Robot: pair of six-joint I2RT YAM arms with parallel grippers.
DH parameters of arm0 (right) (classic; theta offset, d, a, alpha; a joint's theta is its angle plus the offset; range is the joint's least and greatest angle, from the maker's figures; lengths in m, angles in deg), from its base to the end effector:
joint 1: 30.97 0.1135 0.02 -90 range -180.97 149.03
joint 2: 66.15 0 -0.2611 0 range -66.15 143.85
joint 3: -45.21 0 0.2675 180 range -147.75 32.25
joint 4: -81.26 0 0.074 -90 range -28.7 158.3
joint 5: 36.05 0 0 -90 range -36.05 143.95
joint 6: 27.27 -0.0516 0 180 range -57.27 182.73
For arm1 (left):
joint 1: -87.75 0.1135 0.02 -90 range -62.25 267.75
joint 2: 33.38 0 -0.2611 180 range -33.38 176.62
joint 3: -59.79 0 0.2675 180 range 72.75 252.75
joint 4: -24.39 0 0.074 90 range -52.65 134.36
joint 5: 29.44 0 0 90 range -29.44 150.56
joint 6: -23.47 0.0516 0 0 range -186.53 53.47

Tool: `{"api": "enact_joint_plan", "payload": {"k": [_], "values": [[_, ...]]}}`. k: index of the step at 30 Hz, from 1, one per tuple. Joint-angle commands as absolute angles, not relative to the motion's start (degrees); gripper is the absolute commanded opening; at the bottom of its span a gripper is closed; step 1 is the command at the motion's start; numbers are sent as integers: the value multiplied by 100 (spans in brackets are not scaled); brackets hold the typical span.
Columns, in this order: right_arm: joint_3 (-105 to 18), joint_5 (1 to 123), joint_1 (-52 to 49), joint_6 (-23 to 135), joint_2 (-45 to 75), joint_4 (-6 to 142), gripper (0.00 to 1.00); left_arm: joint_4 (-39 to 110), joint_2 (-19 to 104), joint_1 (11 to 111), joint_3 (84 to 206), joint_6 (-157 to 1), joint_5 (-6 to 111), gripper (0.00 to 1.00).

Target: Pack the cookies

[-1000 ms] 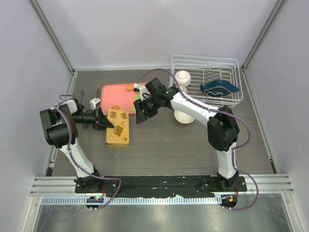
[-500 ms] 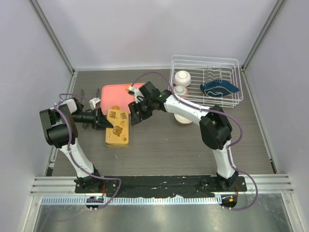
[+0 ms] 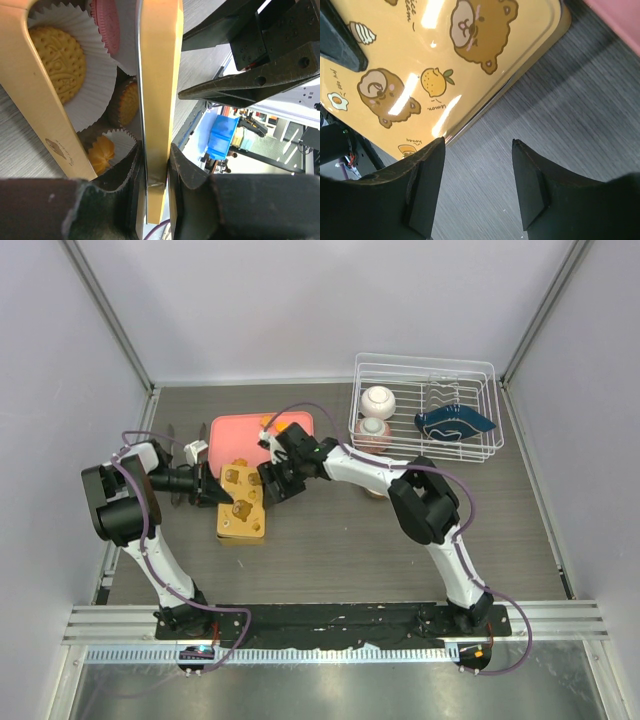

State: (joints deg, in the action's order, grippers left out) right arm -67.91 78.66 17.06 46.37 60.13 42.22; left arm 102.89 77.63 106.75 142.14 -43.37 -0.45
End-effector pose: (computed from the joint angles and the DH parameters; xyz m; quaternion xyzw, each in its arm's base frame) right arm 0.3244 0.3929 0.1676 -0.3189 0.8702 0.3399 0.1599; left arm 0.3164 0.0612 0.1343 -0.0448 0.8541 -0.5146 0.0606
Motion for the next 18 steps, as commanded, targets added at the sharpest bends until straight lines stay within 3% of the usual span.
{"api": "enact_joint_plan", "payload": {"k": [1, 18], "values": [[-7172, 8031, 1746, 4446, 6068, 4651, 61, 10283, 7737, 10726, 14368, -4166, 123, 24], [-7524, 8384, 1843, 4182, 6358, 4844, 60, 10257, 7798, 10726, 14377, -4122, 106, 25]]}}
